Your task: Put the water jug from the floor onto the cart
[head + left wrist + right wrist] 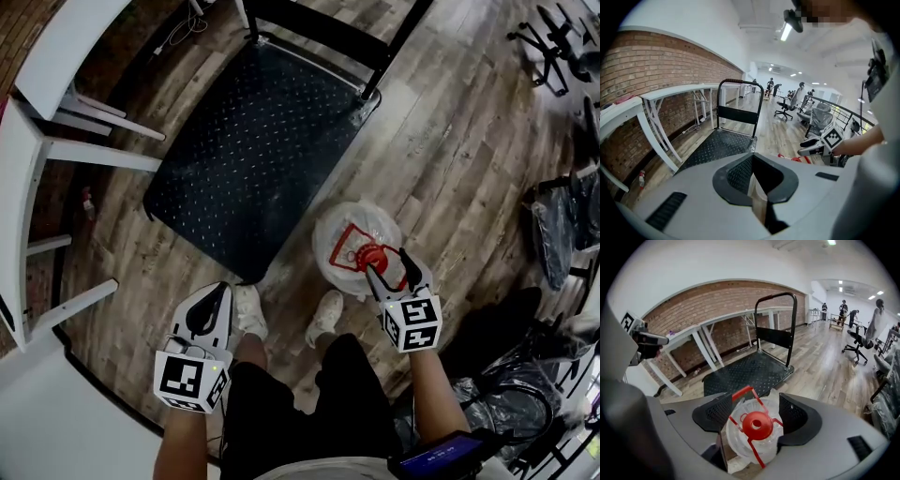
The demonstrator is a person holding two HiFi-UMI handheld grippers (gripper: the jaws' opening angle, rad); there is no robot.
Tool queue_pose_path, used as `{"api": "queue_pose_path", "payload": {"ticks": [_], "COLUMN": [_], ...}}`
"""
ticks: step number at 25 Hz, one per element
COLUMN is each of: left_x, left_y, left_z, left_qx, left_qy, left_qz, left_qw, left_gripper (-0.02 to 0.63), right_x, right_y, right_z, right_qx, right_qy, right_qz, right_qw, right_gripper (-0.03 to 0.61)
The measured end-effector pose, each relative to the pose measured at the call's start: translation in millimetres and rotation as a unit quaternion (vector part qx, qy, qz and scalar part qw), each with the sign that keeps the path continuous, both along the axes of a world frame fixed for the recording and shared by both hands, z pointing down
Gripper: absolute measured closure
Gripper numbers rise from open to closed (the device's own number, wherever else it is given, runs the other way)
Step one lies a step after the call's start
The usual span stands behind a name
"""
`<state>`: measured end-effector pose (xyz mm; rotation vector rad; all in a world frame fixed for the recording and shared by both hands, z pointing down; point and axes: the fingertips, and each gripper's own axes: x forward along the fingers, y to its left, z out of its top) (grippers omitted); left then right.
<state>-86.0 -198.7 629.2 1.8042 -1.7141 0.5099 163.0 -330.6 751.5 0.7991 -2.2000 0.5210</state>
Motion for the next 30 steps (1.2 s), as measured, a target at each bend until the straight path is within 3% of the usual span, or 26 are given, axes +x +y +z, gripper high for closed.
{"api": "queue_pose_path", "payload": {"ticks": [5,13,25,30], "left_x": [-4,8,-4,-14], "left_y": [-5,-5,6,9], "left_z": [33,50,48,46], "left_qx": [-0.010,-0.023,-0.028,-0.027], "left_qy": [0.004,0.010,0.013,0.011], "left_qz": [-0.002,0.036,0.025,0.018], "left_qw": [0.9999,0.9990,0.9992,0.9994], "left_gripper": [0.614,0.614,0.614,0.614], "right_x": [-2,7,7,20], "right_y": [6,10,13,14], "right_z": [50,88,91,85], "right_qx": [-0.007,-0.020,0.002,0.005], "right_qy": [0.043,0.063,0.069,0.065], "right_qz": [-0.010,0.013,0.029,0.068], "right_qw": [0.999,0.998,0.997,0.996], "right_gripper": [0.249,0.249,0.267,0.268]}}
